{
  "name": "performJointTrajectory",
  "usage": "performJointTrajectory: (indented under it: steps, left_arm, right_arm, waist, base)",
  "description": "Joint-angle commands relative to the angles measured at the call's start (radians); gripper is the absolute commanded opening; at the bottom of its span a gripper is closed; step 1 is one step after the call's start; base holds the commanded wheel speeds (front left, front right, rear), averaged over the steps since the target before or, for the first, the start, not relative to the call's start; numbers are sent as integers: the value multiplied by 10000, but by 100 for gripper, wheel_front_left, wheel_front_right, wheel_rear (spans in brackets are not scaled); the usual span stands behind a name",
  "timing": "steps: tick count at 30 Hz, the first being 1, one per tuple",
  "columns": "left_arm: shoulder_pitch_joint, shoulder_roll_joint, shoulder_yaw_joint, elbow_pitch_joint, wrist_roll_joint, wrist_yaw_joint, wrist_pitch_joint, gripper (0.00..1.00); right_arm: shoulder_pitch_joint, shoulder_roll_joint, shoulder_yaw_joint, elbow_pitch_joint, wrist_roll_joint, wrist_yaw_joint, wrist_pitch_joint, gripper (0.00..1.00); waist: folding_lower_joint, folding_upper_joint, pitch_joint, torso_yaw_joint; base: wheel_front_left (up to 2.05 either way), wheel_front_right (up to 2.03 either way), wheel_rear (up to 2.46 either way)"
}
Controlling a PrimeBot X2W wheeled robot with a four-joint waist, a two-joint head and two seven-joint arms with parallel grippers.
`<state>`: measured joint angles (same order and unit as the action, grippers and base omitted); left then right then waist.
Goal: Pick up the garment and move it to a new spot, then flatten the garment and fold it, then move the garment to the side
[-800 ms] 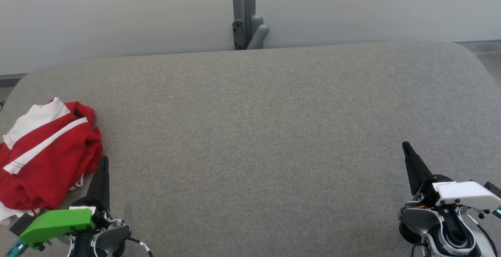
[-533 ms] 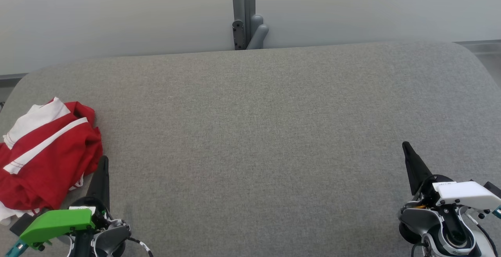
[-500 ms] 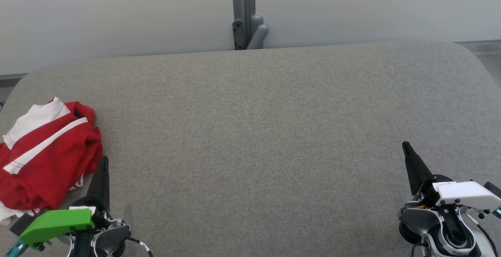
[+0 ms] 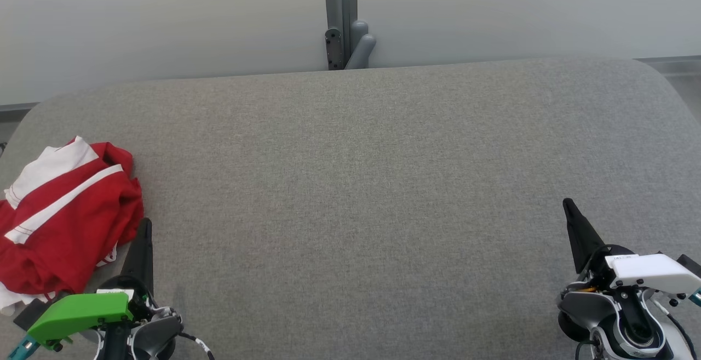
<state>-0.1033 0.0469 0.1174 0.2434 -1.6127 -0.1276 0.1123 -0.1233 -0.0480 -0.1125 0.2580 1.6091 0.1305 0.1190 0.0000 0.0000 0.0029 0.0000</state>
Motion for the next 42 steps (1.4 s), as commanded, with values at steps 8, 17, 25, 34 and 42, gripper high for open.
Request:
performJointTrajectory:
  steps: [8,17,25,34,42]
  left_arm:
    - [-100,66,10,-11,-2,-63,-11,0]
    - [-100,66,10,-8,-1,-63,-11,0]
    - [-100,66,10,-11,-1,-65,-11,0]
    - [-100,66,10,-11,-1,-63,-11,0]
    - [-100,67,10,-10,-1,-63,-11,0]
  right_arm:
    - [40,-43,-7,-32,55,4,19,0]
    - [40,-43,-7,-32,55,4,19,0]
    - [40,-43,-7,-32,55,4,19,0]
    - [40,-43,-9,-32,55,4,18,0]
    - [40,-43,-7,-32,55,4,18,0]
  waist:
    - [0,0,0,0]
    - [0,0,0,0]
    - [0,0,0,0]
    - [0,0,0,0]
    - [0,0,0,0]
  base:
    - [0,0,0]
    - [0,0,0]
    - [0,0,0]
    - [0,0,0]
    - [0,0,0]
